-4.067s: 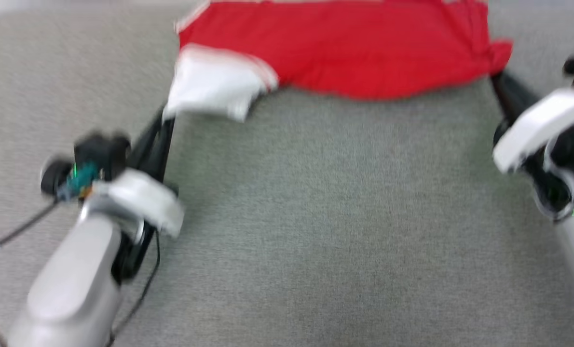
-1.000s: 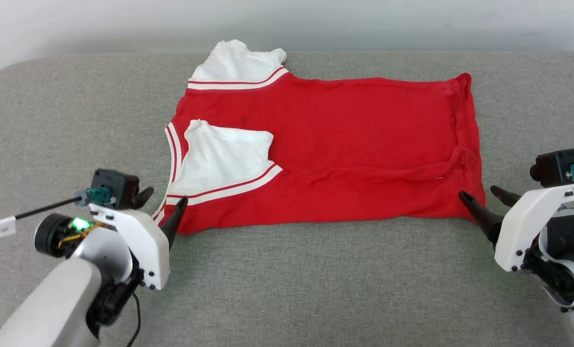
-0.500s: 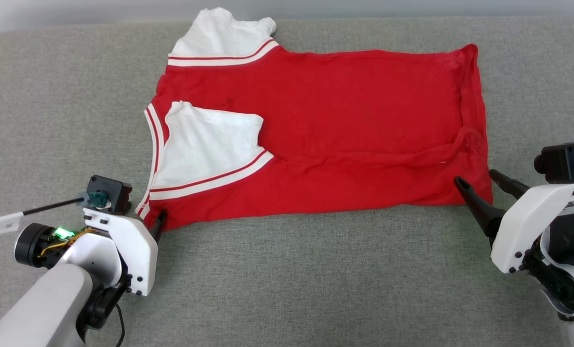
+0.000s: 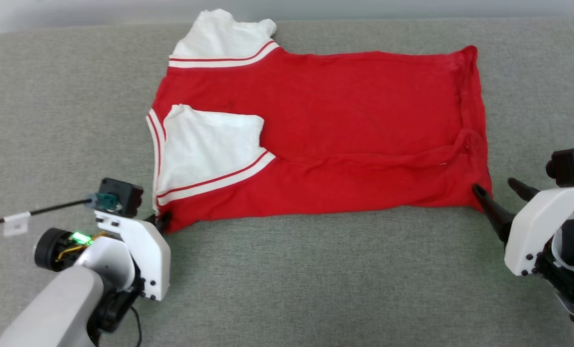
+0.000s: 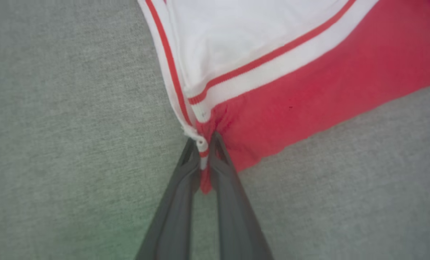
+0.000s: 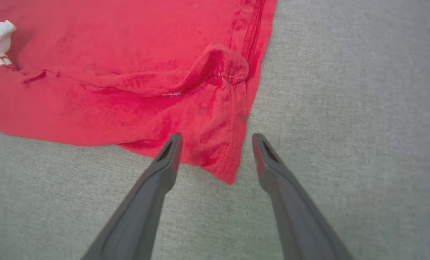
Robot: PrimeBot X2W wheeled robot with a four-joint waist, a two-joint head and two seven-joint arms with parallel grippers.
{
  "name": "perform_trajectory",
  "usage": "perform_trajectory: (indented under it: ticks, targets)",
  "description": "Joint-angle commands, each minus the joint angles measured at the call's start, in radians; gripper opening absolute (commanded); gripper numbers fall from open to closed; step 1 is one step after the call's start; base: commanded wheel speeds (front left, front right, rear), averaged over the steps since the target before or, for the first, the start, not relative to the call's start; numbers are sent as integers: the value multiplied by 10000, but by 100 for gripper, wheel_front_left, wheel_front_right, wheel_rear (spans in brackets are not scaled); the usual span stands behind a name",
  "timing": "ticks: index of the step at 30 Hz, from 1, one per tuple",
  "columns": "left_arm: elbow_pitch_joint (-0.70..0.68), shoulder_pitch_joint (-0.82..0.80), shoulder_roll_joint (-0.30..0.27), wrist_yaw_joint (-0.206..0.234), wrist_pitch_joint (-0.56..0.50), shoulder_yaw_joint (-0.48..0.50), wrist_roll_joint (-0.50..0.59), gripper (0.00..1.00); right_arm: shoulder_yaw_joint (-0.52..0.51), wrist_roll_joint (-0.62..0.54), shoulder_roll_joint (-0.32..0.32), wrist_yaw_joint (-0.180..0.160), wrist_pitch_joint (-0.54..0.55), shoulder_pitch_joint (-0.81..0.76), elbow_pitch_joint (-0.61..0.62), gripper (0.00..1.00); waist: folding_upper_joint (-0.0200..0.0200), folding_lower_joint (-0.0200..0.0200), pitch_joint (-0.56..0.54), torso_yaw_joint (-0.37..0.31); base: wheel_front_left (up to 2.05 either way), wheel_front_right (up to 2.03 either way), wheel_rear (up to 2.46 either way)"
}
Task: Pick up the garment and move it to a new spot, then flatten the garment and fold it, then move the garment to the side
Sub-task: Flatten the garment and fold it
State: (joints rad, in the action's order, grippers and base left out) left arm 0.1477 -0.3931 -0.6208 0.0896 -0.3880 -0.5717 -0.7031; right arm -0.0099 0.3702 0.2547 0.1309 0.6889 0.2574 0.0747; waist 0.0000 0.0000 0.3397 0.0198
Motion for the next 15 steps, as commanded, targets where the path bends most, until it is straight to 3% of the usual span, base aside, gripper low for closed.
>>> perform_trajectory:
  ticks: [1, 15]
  targets:
    - [-208, 268, 66, 50, 106, -91, 86, 0, -88, -194, 50, -3, 93, -43, -186, 100, 0, 0, -83, 144, 0, 0, 0]
    - [-2858, 411, -191, 673, 748, 288, 444, 0, -362, -869, -289, -1, 699, 726, -2774, 100, 0, 0, 96, 864, 0, 0, 0]
